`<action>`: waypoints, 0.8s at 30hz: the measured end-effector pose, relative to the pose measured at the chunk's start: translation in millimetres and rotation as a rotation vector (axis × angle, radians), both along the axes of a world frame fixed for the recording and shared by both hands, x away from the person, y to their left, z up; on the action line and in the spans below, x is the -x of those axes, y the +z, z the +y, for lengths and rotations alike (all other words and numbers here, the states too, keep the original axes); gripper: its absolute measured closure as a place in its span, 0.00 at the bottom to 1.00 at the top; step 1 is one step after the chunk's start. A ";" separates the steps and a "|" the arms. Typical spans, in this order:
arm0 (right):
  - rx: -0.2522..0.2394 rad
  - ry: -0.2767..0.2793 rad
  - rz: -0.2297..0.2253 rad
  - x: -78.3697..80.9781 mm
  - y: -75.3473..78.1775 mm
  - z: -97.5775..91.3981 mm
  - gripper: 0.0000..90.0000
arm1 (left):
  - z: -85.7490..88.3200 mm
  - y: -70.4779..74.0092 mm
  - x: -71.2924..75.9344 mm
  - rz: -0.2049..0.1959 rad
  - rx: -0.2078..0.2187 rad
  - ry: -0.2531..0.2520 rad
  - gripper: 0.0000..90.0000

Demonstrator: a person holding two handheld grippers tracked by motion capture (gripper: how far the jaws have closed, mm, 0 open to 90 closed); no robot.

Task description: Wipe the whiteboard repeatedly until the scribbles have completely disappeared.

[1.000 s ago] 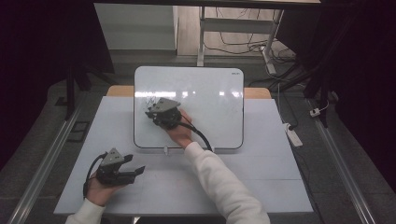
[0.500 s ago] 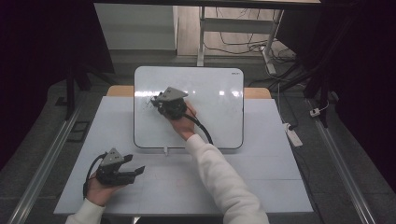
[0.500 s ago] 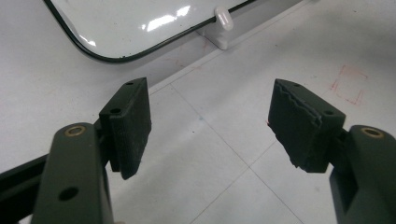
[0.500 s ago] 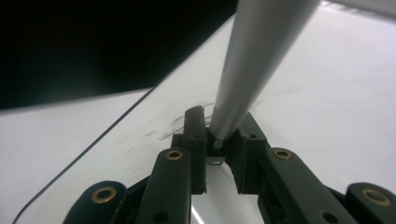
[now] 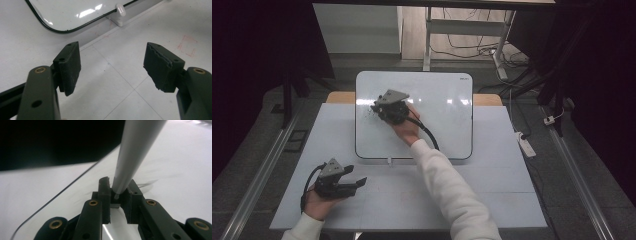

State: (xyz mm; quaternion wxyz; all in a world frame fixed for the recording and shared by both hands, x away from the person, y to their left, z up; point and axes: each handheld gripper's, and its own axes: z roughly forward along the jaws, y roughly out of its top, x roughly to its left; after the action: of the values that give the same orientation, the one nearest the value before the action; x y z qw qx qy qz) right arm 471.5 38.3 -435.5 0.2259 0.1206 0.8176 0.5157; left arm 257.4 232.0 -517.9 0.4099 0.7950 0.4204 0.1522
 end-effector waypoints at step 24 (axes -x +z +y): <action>0.061 0.039 -0.028 17.5 -12.9 10.2 0.86 | -0.3 0.2 -0.1 -0.002 0.002 -0.001 0.34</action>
State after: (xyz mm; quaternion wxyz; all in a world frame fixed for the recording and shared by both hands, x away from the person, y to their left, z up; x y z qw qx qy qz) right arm 454.0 48.5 -448.5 0.2310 0.0906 0.8318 0.4966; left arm 257.5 231.7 -517.8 0.4112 0.7947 0.4197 0.1525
